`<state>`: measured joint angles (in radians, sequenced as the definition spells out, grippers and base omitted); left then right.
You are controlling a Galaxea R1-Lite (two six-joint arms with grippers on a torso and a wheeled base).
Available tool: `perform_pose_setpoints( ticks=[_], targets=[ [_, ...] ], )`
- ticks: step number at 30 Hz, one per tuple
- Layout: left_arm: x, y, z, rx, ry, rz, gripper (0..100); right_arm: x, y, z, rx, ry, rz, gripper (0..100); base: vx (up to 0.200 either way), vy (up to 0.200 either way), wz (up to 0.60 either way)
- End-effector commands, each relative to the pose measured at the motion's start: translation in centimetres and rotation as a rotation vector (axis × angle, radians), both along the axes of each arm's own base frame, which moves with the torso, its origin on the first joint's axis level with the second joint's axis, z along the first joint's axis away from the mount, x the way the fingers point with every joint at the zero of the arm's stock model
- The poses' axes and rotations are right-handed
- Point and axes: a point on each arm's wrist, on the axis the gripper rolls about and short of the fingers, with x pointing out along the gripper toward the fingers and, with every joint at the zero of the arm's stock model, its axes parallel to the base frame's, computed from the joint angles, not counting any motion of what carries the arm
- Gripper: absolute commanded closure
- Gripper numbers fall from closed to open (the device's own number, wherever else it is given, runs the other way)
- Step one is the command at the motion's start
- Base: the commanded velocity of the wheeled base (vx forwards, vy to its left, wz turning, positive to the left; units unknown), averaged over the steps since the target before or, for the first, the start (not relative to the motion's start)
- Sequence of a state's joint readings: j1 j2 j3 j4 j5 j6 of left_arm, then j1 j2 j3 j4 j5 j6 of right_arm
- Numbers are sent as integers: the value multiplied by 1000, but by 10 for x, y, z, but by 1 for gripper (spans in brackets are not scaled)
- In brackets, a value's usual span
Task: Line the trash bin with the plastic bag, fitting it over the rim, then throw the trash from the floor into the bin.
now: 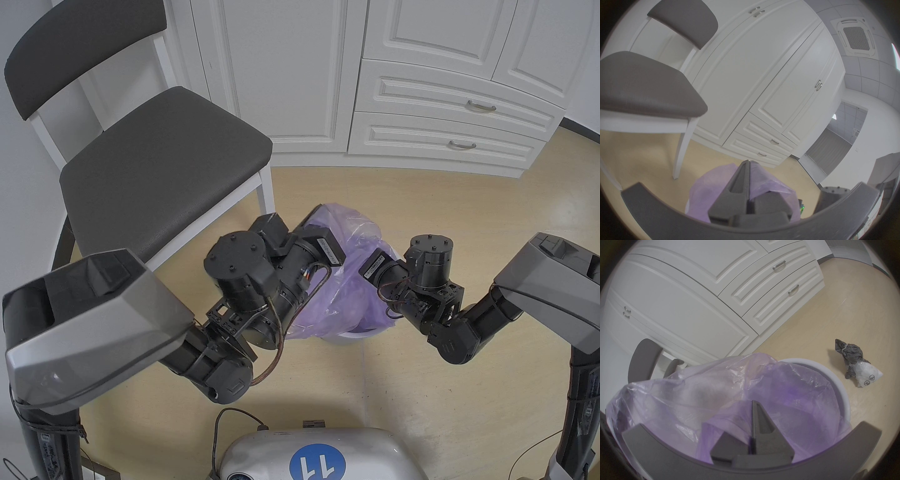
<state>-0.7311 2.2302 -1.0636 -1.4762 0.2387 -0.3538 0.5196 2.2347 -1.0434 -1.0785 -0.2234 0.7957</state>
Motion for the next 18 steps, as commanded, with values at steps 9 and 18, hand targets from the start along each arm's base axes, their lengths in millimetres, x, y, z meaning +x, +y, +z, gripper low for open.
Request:
perform_pose_setpoints(
  ticks=[9,18],
  targets=[
    [2,-21,-23,12,25,-39,100,10,-37,2,-22,11,-75,100,0,0,0],
    [11,-31,-24,-36,61,-60,100,-15,-58,21,-93,-6,-64,100,0,0,0]
  ],
)
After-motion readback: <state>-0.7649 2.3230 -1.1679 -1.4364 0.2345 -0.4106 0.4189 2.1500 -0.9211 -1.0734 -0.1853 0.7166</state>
